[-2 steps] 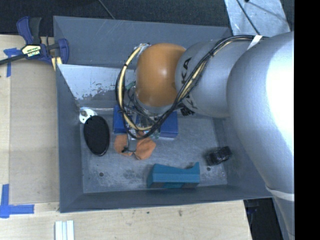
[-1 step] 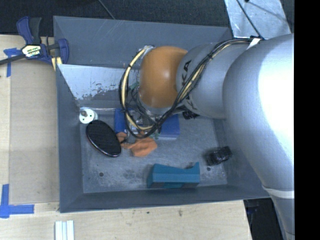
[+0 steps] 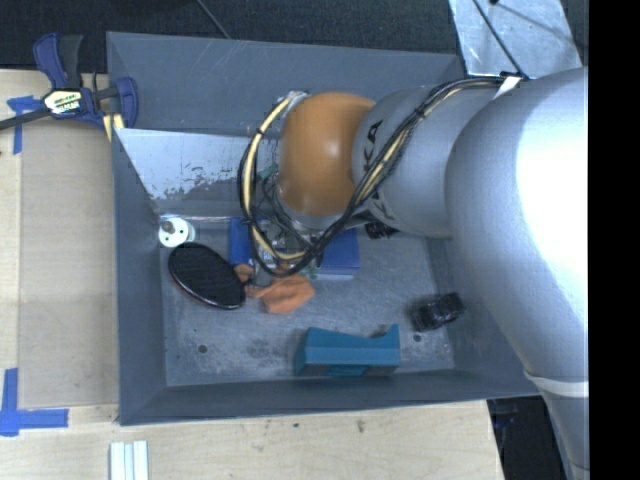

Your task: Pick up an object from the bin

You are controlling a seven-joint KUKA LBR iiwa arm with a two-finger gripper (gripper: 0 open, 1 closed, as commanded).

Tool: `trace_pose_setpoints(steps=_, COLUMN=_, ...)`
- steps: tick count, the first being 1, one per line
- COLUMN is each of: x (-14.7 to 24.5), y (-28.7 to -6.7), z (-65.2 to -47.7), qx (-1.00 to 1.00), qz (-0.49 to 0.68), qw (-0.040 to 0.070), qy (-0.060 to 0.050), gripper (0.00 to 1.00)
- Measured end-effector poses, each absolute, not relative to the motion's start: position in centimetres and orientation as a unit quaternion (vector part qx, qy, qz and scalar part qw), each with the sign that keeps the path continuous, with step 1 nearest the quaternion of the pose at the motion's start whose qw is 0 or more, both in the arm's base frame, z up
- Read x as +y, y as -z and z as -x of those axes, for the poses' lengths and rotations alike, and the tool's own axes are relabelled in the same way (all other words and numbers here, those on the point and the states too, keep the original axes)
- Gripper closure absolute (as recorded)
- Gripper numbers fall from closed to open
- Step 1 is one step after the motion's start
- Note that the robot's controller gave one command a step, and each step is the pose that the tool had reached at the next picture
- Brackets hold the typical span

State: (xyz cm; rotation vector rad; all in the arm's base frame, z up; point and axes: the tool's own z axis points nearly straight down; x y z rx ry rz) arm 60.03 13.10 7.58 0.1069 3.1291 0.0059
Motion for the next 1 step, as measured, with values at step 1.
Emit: trace_pose_setpoints(steps=1, x=13.04, y=-7.56, z=-60.13, qx=0.999, qz=-0.033, qw=0.005, qy=-0.002, gripper=1.00)
